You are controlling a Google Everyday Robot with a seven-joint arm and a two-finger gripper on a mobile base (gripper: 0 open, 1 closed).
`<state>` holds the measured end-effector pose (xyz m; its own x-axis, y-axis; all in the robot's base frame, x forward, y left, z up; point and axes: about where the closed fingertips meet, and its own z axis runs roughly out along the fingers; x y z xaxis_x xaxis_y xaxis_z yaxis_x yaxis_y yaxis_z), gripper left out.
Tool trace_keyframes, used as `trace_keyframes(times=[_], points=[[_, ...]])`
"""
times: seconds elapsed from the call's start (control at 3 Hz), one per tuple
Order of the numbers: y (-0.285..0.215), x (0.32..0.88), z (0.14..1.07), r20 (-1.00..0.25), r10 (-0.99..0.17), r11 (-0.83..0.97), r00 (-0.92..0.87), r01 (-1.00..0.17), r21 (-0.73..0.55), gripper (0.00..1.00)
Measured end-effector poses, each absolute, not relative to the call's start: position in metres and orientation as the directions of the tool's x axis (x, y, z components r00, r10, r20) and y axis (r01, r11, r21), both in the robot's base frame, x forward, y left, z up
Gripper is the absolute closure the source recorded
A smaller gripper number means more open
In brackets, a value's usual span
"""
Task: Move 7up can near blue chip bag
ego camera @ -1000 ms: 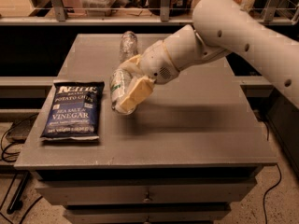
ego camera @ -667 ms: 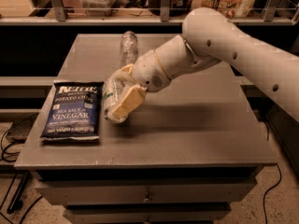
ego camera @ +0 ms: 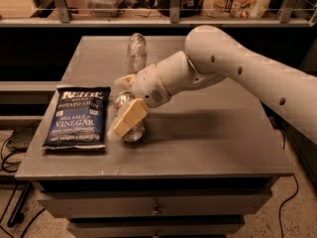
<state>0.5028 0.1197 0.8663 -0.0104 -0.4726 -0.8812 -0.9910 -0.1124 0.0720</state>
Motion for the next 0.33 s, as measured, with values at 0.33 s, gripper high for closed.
trace_keyframes(times=[0.33], points=[[0.1198, 0.5028, 0.8663, -0.881, -0.473, -0.113, -0.01, -0.991, 0.072, 0.0]])
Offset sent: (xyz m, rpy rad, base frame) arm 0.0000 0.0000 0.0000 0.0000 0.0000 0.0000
